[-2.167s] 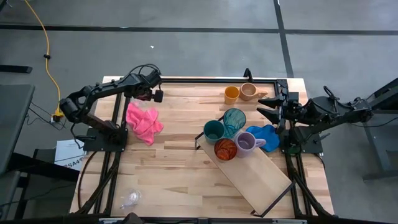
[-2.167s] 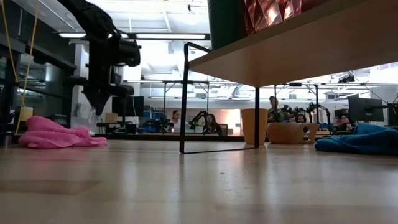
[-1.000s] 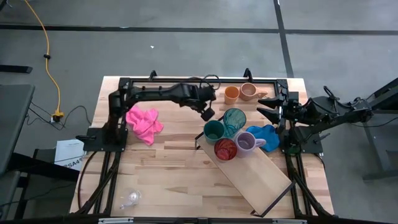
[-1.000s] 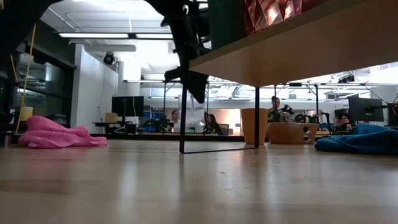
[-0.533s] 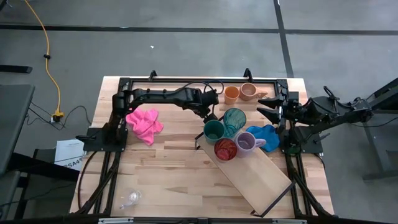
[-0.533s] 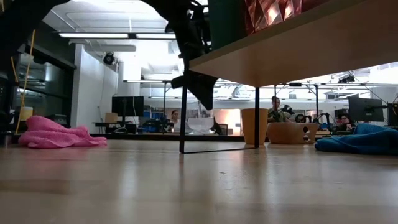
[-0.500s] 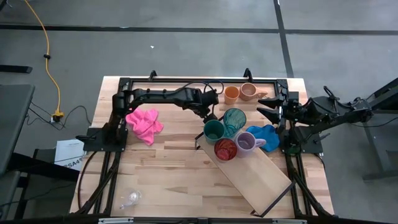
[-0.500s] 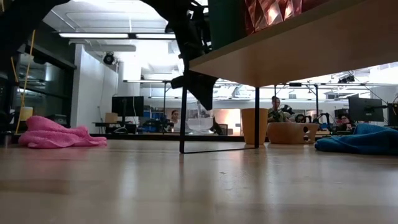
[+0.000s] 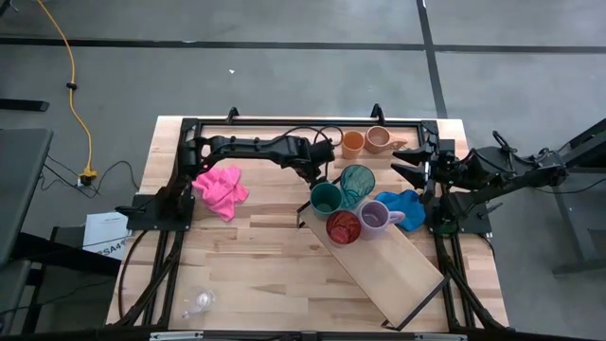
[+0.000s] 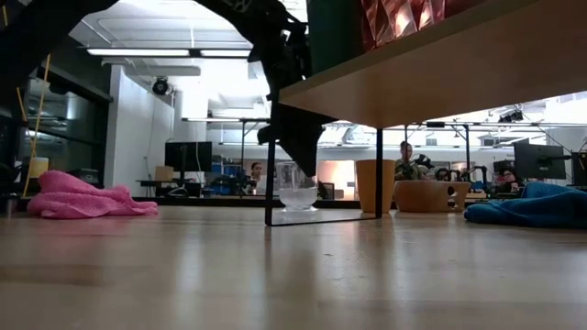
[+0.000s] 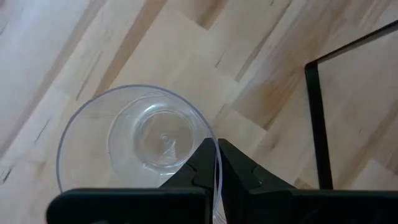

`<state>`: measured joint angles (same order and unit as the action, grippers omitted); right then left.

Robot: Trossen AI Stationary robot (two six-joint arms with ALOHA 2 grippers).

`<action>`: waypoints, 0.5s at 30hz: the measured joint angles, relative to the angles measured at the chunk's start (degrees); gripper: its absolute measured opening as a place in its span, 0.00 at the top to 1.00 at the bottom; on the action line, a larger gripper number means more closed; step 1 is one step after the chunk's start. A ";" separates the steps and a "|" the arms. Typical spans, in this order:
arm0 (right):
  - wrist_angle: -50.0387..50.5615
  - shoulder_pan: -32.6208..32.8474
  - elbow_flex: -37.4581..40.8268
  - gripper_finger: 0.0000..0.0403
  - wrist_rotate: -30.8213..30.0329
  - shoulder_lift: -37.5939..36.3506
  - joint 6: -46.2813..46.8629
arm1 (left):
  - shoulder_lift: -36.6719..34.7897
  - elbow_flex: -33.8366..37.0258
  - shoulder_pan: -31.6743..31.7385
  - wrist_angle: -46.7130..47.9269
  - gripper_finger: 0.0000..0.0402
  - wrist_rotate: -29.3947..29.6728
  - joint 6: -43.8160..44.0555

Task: Stack small to large cups/mugs on shelf
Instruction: Put the top transparent mug on the shelf

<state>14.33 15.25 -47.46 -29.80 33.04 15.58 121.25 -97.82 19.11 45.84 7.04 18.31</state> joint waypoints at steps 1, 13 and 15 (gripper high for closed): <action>0.01 -0.02 0.00 0.56 0.00 0.01 -0.06 | 0.00 0.00 0.00 0.17 1.00 -0.24 -0.05; 0.04 -0.01 0.00 0.56 0.00 0.00 -0.16 | 0.00 0.00 -0.02 0.53 0.98 -1.06 -0.02; 0.04 0.00 0.00 0.56 0.00 0.02 -0.16 | -0.02 0.00 0.00 0.57 0.94 -1.06 -0.02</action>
<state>14.37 15.25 -47.46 -29.80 33.06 15.42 121.23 -97.82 19.11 46.41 5.98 18.28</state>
